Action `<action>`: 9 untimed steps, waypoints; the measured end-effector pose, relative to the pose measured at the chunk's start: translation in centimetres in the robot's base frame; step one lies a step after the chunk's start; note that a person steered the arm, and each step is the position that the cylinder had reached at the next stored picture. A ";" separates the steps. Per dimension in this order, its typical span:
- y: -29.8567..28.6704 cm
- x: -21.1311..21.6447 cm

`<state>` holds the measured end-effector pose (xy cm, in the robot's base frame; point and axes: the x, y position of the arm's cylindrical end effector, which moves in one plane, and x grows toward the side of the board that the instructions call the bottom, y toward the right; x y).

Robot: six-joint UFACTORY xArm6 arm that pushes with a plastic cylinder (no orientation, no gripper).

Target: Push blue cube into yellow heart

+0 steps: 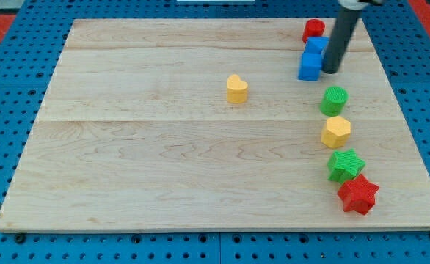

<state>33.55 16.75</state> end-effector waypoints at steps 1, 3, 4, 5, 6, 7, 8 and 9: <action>-4.3 0.2; -7.4 -4.7; -7.2 -3.1; -6.8 -2.5; -7.2 0.3; -2.2 0.8; 7.2 0.4; 8.5 -4.4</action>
